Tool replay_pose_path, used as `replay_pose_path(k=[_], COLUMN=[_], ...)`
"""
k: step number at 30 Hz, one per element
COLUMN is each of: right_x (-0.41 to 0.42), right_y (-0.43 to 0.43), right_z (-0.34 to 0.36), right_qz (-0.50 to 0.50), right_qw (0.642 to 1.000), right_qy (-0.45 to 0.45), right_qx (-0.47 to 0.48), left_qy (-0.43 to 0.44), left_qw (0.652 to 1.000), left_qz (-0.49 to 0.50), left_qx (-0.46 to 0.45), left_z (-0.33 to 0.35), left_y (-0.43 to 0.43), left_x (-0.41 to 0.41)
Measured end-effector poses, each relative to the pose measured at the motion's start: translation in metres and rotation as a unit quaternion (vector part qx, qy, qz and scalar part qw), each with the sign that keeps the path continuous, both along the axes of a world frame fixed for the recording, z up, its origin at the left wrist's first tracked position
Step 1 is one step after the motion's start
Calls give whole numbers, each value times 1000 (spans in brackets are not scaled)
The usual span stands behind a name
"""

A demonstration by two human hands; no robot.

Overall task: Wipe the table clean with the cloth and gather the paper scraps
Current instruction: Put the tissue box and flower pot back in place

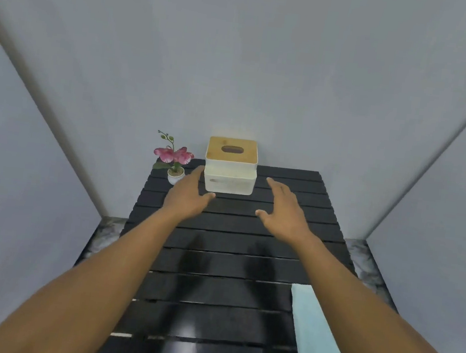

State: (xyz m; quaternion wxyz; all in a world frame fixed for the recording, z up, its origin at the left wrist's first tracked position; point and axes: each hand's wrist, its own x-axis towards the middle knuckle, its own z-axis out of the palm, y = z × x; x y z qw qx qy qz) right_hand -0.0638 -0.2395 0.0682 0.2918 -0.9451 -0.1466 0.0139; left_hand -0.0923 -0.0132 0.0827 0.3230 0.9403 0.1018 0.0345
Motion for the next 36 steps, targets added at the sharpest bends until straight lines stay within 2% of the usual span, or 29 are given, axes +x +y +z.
replay_pose_path(k=[11, 21, 27, 36], right_x=[111, 133, 134, 132], right_y=[67, 69, 37, -63], right_z=[-42, -82, -80, -78], right_qz=[-24, -68, -80, -150], right_qw=[998, 990, 987, 978], right_qy=[-12, -41, -47, -62], right_qx=[50, 120, 127, 130], left_qy=[-30, -108, -123, -119], left_qw=[999, 993, 989, 986], left_qz=[-42, -25, -40, -81], left_qx=[-4, -41, -71, -88], left_z=[-60, -99, -101, -102], left_y=[46, 46, 19, -93], left_x=[95, 128, 132, 153])
